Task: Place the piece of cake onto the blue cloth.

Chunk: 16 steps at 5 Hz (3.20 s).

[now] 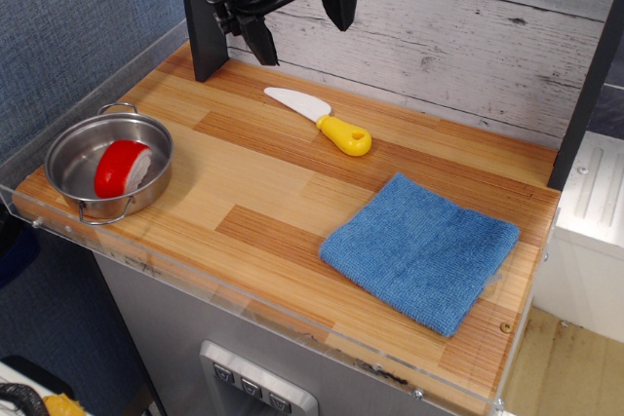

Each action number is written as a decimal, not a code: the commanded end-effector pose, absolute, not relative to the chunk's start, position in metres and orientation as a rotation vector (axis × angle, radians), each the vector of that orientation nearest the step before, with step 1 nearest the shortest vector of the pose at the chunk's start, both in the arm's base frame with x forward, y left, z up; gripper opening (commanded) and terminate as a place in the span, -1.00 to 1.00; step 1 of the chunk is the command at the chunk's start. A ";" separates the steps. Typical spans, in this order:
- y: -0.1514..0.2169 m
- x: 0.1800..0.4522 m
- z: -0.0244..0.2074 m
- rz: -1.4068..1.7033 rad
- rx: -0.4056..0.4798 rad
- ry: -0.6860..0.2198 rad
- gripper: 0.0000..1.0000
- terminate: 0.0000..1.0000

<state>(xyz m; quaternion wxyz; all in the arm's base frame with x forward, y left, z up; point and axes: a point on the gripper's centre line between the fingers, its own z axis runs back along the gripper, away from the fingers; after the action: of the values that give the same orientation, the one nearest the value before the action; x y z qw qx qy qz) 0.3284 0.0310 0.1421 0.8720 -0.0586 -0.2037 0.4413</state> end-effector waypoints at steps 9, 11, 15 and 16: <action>0.178 0.252 0.099 0.903 0.122 -0.349 1.00 -1.00; 0.184 0.239 0.078 0.860 0.169 -0.291 1.00 -1.00; 0.181 0.254 0.032 0.859 0.188 -0.195 1.00 -1.00; 0.183 0.254 0.028 0.862 0.187 -0.194 1.00 -1.00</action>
<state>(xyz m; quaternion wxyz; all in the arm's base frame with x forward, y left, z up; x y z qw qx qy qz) 0.2479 0.1777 0.0160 0.9016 0.0868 -0.0775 0.4166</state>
